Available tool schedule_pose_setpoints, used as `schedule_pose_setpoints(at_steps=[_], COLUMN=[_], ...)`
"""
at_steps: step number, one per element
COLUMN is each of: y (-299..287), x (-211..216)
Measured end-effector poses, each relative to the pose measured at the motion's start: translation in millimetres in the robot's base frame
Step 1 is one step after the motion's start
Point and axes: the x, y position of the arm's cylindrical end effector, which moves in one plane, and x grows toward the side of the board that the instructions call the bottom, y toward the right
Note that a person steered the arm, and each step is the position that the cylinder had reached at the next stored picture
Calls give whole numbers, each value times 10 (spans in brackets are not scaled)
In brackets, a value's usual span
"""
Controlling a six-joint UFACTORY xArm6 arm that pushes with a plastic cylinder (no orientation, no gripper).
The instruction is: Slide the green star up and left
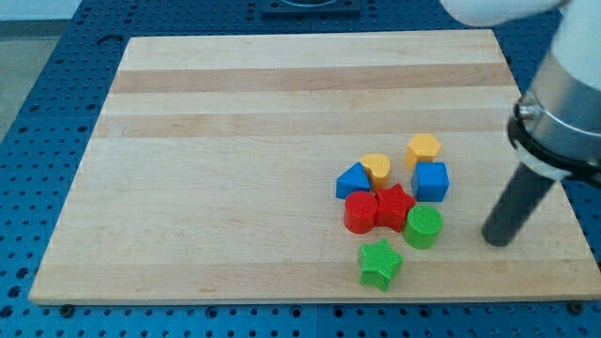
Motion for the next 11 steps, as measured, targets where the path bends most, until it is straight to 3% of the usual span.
schedule_pose_setpoints(at_steps=[2,3,4,7,9,10,11], y=[-239,-427,-1057,-1781,-2082,-2112,-2112], x=[471,474,469,26,-613,-733,-482])
